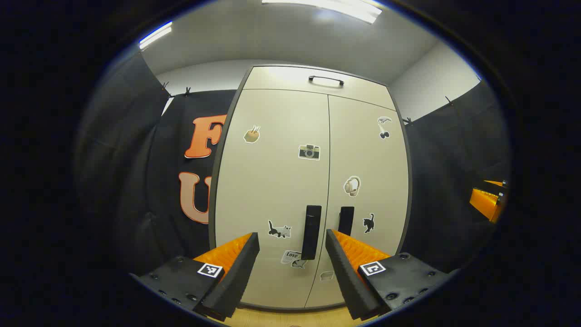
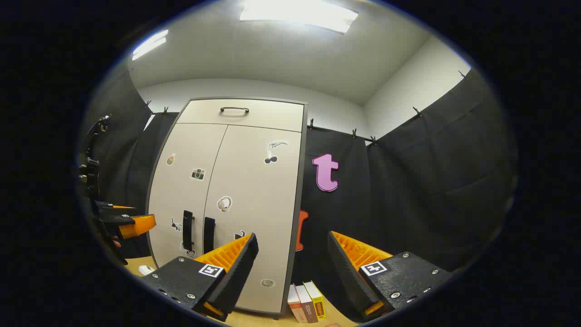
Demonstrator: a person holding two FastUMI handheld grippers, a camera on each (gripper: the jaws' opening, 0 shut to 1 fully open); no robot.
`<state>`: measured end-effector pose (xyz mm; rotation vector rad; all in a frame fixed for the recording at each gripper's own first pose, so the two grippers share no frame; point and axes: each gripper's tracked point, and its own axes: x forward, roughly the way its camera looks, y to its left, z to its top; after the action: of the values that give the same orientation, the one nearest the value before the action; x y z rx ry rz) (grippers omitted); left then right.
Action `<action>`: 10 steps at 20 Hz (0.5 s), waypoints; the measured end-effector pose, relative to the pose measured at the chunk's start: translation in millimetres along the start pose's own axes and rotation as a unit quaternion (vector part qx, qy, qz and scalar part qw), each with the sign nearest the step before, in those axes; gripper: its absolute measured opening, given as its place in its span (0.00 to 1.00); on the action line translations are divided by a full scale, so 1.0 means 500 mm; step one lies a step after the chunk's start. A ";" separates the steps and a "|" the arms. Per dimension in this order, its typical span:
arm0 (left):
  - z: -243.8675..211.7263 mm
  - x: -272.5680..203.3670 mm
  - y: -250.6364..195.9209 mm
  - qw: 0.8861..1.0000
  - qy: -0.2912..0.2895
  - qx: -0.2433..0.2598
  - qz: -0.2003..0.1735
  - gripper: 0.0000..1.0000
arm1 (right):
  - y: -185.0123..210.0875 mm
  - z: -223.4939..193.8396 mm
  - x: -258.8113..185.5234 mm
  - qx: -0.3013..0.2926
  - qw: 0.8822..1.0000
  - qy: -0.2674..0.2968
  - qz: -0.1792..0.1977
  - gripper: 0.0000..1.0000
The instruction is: Open the right door of the double-door shoe cabinet with the right hand, and open the left door with the left hand.
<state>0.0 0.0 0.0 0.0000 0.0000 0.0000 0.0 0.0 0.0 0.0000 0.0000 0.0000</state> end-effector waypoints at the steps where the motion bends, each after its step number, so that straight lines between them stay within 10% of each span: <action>1: -0.002 0.008 0.002 1.000 -0.001 0.001 -0.006 0.94 | 0.010 -0.005 0.004 0.001 1.000 0.003 -0.001 0.94; 10: -0.031 0.112 0.017 0.998 -0.011 0.021 -0.050 0.94 | 0.025 -0.054 0.022 -0.040 0.996 0.042 -0.068 0.94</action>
<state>56.1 8.3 -15.4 0.0416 -0.0226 -0.0998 11.2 12.3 -27.0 -0.0799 0.0837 -0.1353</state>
